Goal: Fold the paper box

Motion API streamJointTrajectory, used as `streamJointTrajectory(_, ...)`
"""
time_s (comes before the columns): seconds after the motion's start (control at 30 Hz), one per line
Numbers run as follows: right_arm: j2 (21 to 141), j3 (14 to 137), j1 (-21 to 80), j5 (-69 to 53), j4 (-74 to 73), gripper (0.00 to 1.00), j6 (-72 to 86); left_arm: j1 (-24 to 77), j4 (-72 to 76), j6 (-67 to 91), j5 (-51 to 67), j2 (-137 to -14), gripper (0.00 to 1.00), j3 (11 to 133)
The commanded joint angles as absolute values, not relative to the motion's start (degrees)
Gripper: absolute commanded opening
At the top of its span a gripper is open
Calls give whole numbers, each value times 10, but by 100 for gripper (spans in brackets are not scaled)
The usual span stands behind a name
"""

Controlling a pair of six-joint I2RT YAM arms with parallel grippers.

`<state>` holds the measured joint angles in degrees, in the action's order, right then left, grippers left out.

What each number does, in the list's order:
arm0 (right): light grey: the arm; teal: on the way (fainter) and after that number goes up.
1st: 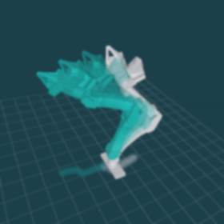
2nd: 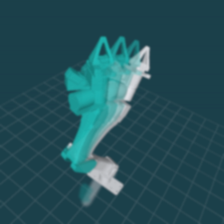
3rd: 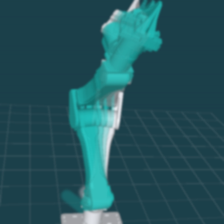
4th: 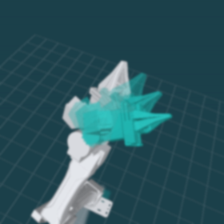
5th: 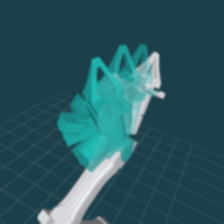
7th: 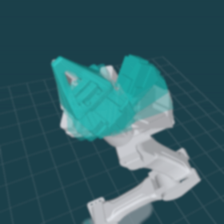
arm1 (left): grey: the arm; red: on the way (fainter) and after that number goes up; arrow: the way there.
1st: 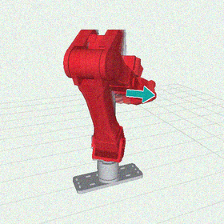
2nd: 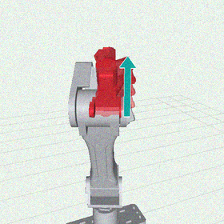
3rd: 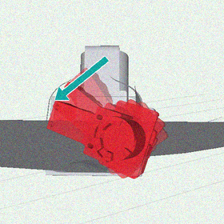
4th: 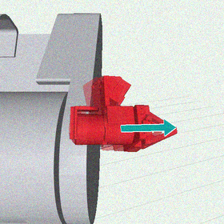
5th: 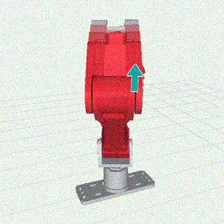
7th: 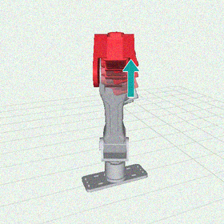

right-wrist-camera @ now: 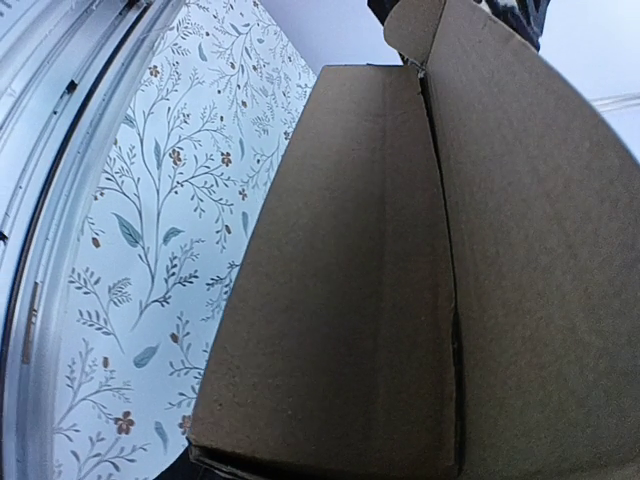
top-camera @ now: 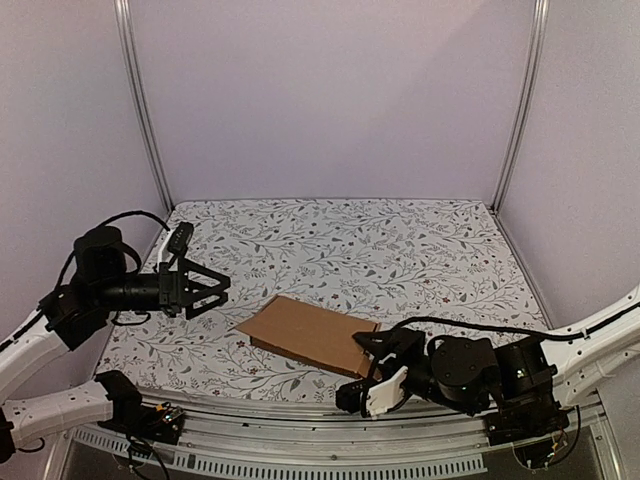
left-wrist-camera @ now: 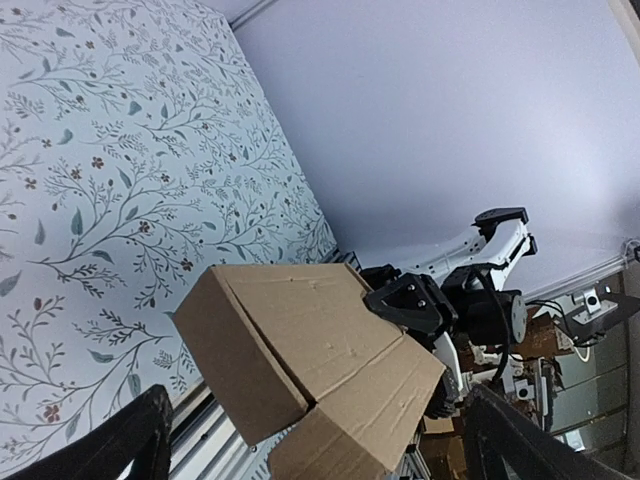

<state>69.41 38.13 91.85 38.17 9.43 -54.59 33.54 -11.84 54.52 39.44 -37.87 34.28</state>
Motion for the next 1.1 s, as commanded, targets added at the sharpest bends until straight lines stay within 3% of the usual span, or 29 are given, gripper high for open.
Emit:
streamJointTrajectory(0.0, 668, 369, 880, 298, 52, 42, -374, 326, -241, 440, 301, -374, 99, 380)
streamJointTrajectory(0.3, 682, 358, 724, -46, 52, 41, -149, 332, -267, 362, 309, -435, 99, 420)
streamJointTrajectory(0.57, 795, 374, 648, -238, 104, 40, -70, 377, -273, 326, 252, -493, 93, 436)
streamJointTrajectory(0.77, 874, 392, 629, -309, 123, 37, -42, 448, -354, 278, 113, -551, 88, 488)
streamJointTrajectory(1.07, 903, 386, 624, -314, 140, 37, -31, 496, -375, 263, 60, -621, 66, 485)
